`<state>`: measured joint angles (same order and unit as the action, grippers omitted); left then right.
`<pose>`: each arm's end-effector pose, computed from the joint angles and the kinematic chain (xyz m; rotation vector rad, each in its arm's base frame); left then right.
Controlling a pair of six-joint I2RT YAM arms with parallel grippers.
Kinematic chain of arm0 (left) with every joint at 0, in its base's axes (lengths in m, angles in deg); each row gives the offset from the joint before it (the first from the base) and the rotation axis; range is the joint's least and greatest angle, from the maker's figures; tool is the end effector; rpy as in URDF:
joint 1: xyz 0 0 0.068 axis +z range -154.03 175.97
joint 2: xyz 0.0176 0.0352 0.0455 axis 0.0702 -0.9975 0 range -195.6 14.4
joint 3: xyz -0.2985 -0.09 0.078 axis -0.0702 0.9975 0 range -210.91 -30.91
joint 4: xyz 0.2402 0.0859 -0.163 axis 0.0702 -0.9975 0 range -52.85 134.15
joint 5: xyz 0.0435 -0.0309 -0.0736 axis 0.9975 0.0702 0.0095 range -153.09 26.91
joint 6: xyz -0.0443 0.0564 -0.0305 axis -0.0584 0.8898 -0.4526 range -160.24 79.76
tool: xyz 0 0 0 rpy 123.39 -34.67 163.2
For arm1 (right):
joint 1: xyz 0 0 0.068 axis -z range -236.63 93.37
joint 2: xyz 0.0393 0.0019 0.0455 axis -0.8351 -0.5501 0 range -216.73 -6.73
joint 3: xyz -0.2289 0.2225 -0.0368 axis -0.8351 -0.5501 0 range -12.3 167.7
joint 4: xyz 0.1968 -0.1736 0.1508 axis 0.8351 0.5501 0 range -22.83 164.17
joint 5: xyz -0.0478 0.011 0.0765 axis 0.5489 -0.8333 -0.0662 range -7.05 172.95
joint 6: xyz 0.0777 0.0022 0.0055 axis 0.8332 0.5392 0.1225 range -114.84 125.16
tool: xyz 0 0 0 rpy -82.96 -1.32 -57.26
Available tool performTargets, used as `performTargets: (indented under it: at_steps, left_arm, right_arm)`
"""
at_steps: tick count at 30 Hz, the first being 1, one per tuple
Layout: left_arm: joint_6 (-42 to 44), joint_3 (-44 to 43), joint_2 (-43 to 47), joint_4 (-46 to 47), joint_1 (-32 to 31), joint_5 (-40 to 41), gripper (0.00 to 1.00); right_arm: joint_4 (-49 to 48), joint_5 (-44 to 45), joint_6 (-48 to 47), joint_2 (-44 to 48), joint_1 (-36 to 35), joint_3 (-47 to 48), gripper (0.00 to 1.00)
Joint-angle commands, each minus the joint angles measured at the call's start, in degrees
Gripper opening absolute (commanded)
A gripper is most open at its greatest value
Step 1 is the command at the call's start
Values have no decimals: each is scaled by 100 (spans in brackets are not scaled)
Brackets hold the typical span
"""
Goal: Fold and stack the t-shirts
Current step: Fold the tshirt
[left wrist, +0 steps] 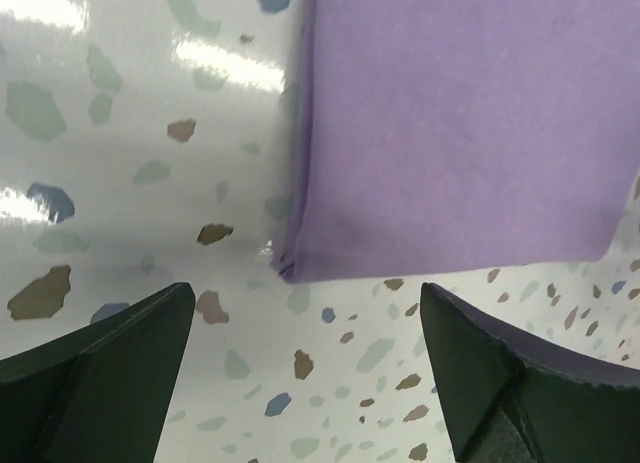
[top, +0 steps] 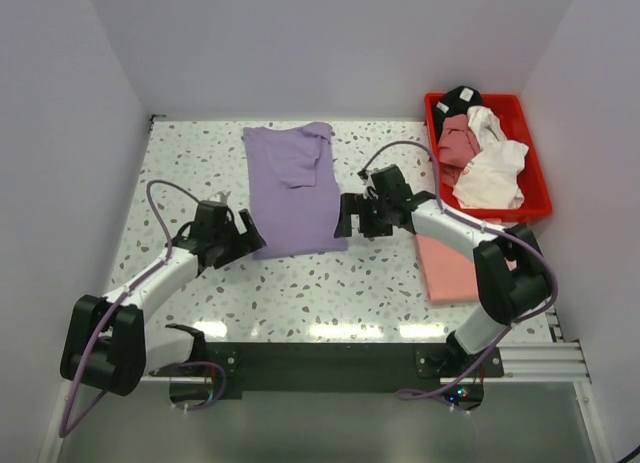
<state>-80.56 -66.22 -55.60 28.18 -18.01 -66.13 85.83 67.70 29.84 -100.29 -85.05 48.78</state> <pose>0.2642 -0.0694 0.1849 -0.5493 2.4531 -0.4694 0.3451 0.2068 0.2148 -0.2043 2.5541 0.7101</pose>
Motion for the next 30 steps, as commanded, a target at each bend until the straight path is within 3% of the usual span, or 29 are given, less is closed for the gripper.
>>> performTargets:
  at_steps: [1,3,5,10,12,21,26,27,30]
  left_arm:
    - [-213,349,258,120,-26,-152,100]
    - [-240,498,267,277,-35,-231,98]
    - [-266,578,232,375,-26,-284,91]
    - [-240,560,-5,524,-26,-328,55]
    - [-240,543,-136,559,-26,-284,49]
    - [-205,437,-690,911,-26,-372,35]
    - [-108,428,-796,999,-26,-539,11]
    - [-99,437,-796,990,-26,-539,1]
    - [-82,464,-735,911,-26,-591,0]
  right_arm:
    - [-380,-286,194,189,12,-272,99]
    - [-415,-286,203,224,12,-342,99]
    - [-433,-286,221,242,4,-377,99]
    - [-415,-295,194,268,4,-465,99]
    - [-424,-295,212,268,12,-500,99]
    - [-477,-295,212,242,12,-562,99]
    - [-494,-277,273,163,4,-553,99]
    - [-494,-242,308,136,12,-545,99]
    - [-521,-251,344,22,12,-492,94]
